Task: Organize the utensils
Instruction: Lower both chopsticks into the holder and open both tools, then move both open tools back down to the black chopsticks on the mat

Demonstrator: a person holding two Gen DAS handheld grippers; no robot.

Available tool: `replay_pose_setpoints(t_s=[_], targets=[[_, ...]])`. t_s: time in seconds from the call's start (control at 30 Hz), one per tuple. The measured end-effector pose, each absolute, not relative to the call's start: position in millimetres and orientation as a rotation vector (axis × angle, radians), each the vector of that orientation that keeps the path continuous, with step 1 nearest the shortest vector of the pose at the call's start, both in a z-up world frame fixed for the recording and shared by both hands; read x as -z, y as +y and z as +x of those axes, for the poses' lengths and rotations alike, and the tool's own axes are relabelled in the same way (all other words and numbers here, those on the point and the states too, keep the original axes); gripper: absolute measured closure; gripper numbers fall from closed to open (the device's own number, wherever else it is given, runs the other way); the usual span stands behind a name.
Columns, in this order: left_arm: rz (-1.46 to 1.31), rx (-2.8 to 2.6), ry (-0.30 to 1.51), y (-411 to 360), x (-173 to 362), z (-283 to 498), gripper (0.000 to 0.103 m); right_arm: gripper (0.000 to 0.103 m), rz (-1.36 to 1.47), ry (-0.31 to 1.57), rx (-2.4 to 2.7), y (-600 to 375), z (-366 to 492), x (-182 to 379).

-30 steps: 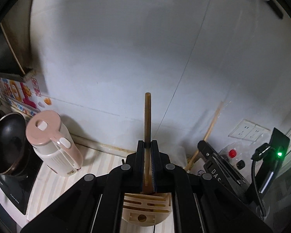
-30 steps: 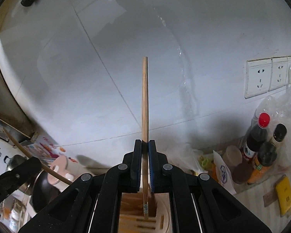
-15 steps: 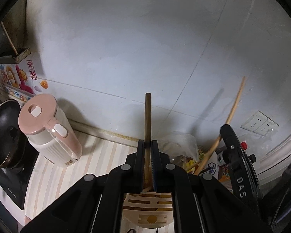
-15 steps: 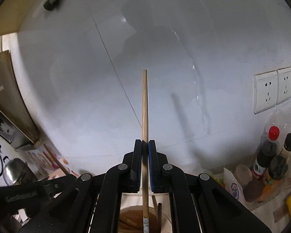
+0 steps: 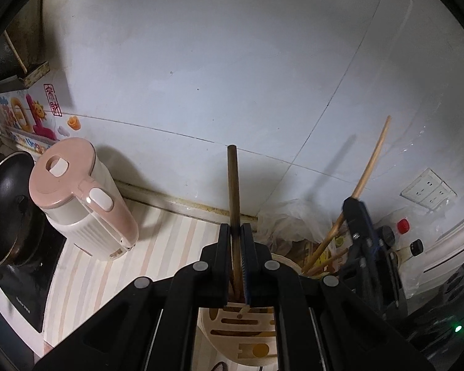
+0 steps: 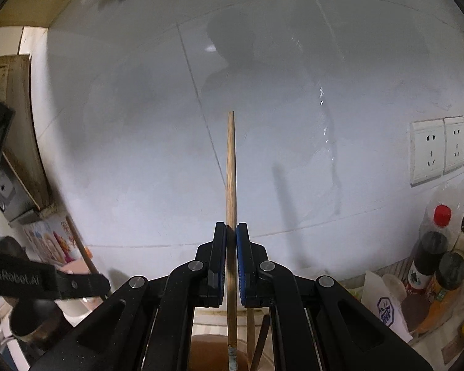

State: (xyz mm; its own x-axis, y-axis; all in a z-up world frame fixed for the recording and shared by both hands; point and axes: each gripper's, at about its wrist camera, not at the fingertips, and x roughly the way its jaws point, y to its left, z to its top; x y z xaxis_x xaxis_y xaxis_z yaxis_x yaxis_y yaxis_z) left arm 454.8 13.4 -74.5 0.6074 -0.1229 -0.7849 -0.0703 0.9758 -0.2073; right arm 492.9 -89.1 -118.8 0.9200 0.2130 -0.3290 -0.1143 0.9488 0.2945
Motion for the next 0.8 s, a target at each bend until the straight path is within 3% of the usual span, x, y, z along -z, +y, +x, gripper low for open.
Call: replay_pose_setpoints(t_s=[0.3,0.4,0.43,0.47,0.53,0.6,0.63,0.67,0.8], targets=[[-0.229,0.047,0.921,9,66,449,0.096,0.094,0.229,0.452,-0.23,-92,486,114],[-0.213,0.039,0.9,5,58,441,0.09,0.069,0.241,0.486,-0.25,-101,481,107],[-0.21,0.036,0.893,5,55,438,0.075,0.06,0.251,0.495,-0.253,-107,479,103],[-0.203,0.032,0.88,5,50,434,0.05,0.052,0.26,0.505,-0.255,-111,476,100],[-0.199,0.021,0.852,6,42,425,0.026,0.048,0.298,0.523,-0.258,-124,467,91],[-0.18,0.007,0.814,8,35,412,0.025,0.048,0.316,0.535,-0.24,-138,461,83],[-0.17,-0.001,0.808,9,34,408,0.017,0.048,0.322,0.549,-0.226,-145,456,78],[-0.159,-0.01,0.804,10,34,402,0.002,0.046,0.32,0.565,-0.202,-150,452,74],[-0.105,-0.051,0.808,14,47,379,0.0,0.039,0.305,0.692,-0.085,-171,433,70]])
